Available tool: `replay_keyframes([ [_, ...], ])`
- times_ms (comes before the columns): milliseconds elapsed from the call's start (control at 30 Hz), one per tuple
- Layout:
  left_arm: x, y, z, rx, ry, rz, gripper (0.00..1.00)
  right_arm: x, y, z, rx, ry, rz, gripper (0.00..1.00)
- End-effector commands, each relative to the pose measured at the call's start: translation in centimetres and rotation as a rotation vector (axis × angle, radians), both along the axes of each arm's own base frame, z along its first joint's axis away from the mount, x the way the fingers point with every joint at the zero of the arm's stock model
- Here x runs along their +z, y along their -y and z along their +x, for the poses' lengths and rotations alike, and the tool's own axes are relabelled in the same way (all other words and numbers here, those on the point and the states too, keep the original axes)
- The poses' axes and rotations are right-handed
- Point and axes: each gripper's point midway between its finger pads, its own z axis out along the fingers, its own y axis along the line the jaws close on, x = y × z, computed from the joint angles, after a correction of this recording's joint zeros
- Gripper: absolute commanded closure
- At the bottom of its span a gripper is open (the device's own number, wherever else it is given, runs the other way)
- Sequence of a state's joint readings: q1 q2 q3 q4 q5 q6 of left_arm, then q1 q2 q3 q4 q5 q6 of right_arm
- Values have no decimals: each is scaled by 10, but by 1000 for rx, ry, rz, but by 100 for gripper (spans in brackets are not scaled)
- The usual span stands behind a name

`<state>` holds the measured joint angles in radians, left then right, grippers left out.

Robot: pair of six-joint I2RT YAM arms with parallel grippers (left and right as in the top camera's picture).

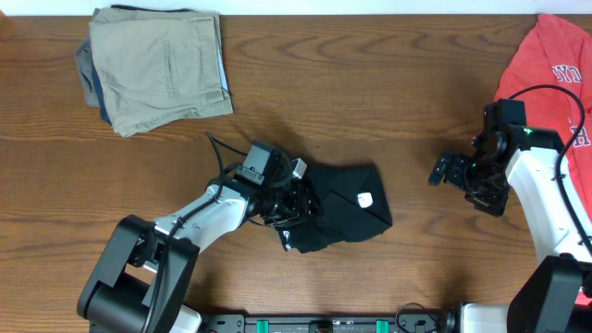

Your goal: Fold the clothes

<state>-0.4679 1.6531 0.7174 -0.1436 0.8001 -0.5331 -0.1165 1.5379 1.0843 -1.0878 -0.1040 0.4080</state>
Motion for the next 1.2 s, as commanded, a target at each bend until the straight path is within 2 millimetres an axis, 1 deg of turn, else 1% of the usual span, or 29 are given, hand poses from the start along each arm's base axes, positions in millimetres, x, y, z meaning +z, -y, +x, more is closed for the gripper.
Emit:
replay_keyframes([
  [0,-18,-13,4,11,49,93,64,3,0,2,12,11,-1,1],
  [33,-13,-11,5,7,57,80,64,3,0,2,12,10,-1,1],
  [100,2,-3,8,-20,87,27,64,3,0,2,12,11,-1,1],
  [233,43,7,16,-43,192,-58,64,3,0,2,12,10,0,1],
  [367,89,6,20,-36,325,-113,62,3,0,2,12,10,-1,1],
  [433,104,-3,22,-2,374,-95,55,3,0,2,12,10,-1,1],
  [467,107,-11,23,25,386,-66,47,3,0,2,12,11,-1,1],
  [500,108,-24,24,65,393,-19,35,3,0,2,12,11,-1,1],
  [533,105,-40,25,113,390,48,27,3,0,2,12,10,-1,1],
  [600,93,-76,23,206,357,197,17,3,0,2,12,11,-1,1],
  [667,80,-109,16,278,299,329,12,3,0,2,12,10,-1,1],
  [700,76,-120,11,299,267,369,11,3,0,2,12,10,-1,1],
  [767,68,-134,4,326,206,404,10,3,0,2,12,10,-1,1],
  [800,64,-137,2,330,185,410,10,3,0,2,12,10,-1,1],
  [900,56,-134,-2,297,155,403,10,3,0,2,12,10,-1,1],
  [1033,42,-122,-4,261,77,361,10,3,0,2,12,11,-1,1],
  [1167,19,-111,3,217,19,332,9,3,0,2,12,10,-1,1],
])
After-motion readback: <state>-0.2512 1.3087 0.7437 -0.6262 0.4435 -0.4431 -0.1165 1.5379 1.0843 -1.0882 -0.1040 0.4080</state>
